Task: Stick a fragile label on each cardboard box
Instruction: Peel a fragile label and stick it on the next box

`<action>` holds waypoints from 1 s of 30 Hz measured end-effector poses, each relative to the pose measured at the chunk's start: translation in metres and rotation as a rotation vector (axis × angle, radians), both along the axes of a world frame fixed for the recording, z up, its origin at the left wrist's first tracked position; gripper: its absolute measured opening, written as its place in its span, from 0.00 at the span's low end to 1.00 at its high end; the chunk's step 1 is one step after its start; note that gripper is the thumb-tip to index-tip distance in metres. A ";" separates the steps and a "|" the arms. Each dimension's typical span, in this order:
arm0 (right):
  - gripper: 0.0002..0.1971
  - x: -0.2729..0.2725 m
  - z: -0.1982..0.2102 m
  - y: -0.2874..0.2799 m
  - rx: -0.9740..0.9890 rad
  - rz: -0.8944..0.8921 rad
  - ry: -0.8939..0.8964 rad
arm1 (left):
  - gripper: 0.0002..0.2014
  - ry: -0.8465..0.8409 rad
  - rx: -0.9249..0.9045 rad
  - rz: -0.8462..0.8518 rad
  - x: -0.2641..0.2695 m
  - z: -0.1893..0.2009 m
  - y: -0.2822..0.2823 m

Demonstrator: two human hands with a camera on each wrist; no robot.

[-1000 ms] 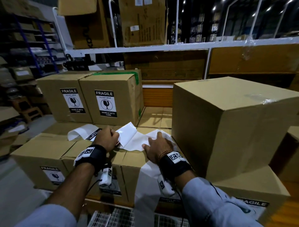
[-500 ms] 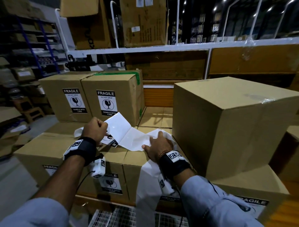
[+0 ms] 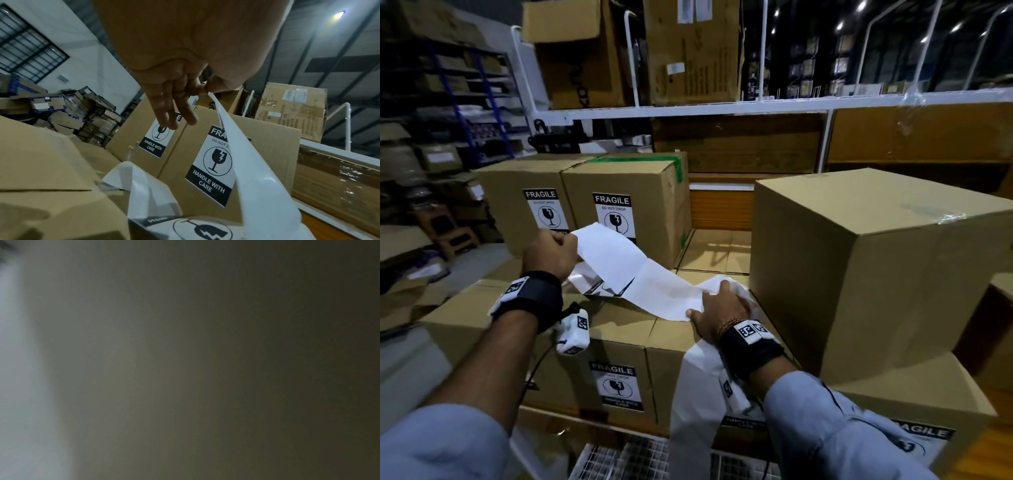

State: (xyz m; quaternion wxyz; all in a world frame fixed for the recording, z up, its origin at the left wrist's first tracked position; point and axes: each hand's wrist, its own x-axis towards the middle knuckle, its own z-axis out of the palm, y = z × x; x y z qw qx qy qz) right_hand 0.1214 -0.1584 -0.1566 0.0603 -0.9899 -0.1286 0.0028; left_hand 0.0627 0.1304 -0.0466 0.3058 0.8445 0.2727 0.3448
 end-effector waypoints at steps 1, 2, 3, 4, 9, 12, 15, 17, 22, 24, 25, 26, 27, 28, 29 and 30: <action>0.36 0.000 0.000 0.000 -0.003 0.002 0.005 | 0.12 -0.010 -0.003 0.008 -0.002 0.003 -0.001; 0.37 0.000 0.001 0.000 -0.004 0.005 0.006 | 0.10 -0.010 -0.015 0.023 -0.004 0.007 -0.001; 0.37 0.000 0.001 0.000 -0.005 0.008 0.005 | 0.09 -0.020 -0.036 0.039 -0.005 0.009 0.000; 0.36 0.000 0.002 0.000 -0.009 0.007 0.000 | 0.09 -0.035 -0.055 0.049 -0.006 0.011 0.000; 0.34 -0.006 0.008 0.003 -0.025 0.005 -0.021 | 0.08 -0.108 -0.040 -0.069 -0.012 0.020 -0.010; 0.29 -0.009 0.017 0.005 0.004 0.000 -0.065 | 0.09 -0.128 -0.010 -0.151 -0.016 0.028 -0.025; 0.23 -0.009 0.030 0.004 0.120 -0.017 -0.099 | 0.09 -0.151 -0.007 -0.238 -0.018 0.037 -0.048; 0.19 -0.007 0.040 0.002 0.241 -0.052 -0.099 | 0.09 -0.158 -0.009 -0.294 -0.019 0.042 -0.066; 0.16 -0.007 0.061 -0.006 0.566 -0.049 0.003 | 0.14 -0.160 -0.229 -0.422 -0.013 0.043 -0.095; 0.15 -0.010 0.067 -0.011 0.617 -0.009 0.006 | 0.18 -0.164 -0.328 -0.478 -0.008 0.038 -0.100; 0.13 -0.012 0.069 -0.014 0.637 0.012 0.009 | 0.19 -0.167 -0.363 -0.495 -0.007 0.036 -0.104; 0.13 -0.014 0.072 -0.017 0.674 0.031 0.020 | 0.17 -0.167 -0.385 -0.511 -0.009 0.036 -0.111; 0.14 -0.018 0.075 -0.020 0.716 0.050 0.035 | 0.13 -0.165 -0.395 -0.525 -0.012 0.036 -0.118; 0.16 -0.022 0.078 -0.022 0.760 0.073 0.052 | 0.10 -0.164 -0.407 -0.533 -0.014 0.037 -0.124; 0.20 -0.027 0.081 -0.024 0.800 0.100 0.069 | 0.09 -0.167 -0.423 -0.541 -0.018 0.039 -0.131; 0.23 -0.032 0.083 -0.025 0.827 0.131 0.071 | 0.09 -0.169 -0.443 -0.551 -0.018 0.039 -0.136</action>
